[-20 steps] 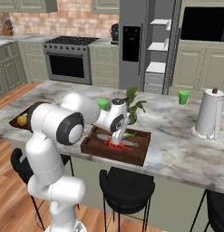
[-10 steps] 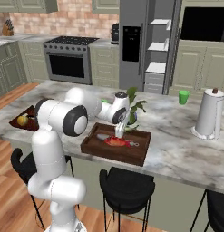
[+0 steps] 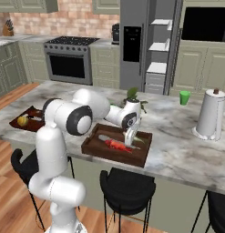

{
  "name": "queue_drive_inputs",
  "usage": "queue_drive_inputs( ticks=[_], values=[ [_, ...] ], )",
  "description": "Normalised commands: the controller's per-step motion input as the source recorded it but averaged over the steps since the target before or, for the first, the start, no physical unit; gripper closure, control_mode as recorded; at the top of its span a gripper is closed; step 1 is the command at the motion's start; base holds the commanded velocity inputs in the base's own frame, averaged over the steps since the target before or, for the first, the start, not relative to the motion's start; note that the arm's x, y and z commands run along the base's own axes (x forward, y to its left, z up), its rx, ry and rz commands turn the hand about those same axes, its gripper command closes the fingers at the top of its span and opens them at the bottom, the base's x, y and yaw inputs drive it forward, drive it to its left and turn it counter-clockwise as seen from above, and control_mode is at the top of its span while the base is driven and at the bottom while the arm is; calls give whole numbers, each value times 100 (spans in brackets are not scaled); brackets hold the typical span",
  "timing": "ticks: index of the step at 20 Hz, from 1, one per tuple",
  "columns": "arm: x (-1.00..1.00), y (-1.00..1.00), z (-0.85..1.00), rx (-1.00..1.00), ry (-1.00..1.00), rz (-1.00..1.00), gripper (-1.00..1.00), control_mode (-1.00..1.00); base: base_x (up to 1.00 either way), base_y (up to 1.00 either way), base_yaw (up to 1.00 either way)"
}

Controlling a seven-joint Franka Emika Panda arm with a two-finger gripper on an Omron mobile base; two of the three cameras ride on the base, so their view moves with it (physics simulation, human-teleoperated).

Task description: Gather the bell pepper and squash from the fridge and place them on a tray on the dining counter. Then gather the fishs from the fridge and place them on the other tray.

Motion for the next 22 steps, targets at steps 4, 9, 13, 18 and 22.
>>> queue_drive_inputs(
  ticks=[4, 9, 13, 18, 22],
  values=[
    [-14, -4, 19, 0, -5, -1, -100, -100, 0, 0, 0],
    [0, 0, 84, 0, -9, 1, -100, -100, 0, 0, 0],
    [-46, -6, 94, 0, -12, 3, -100, -100, 0, 0, 0],
    [-94, 6, 55, 0, -19, 1, -100, -100, 0, 0, 0],
    [-100, 5, 43, 3, -22, 0, -100, -100, 0, 0, 0]
  ],
)
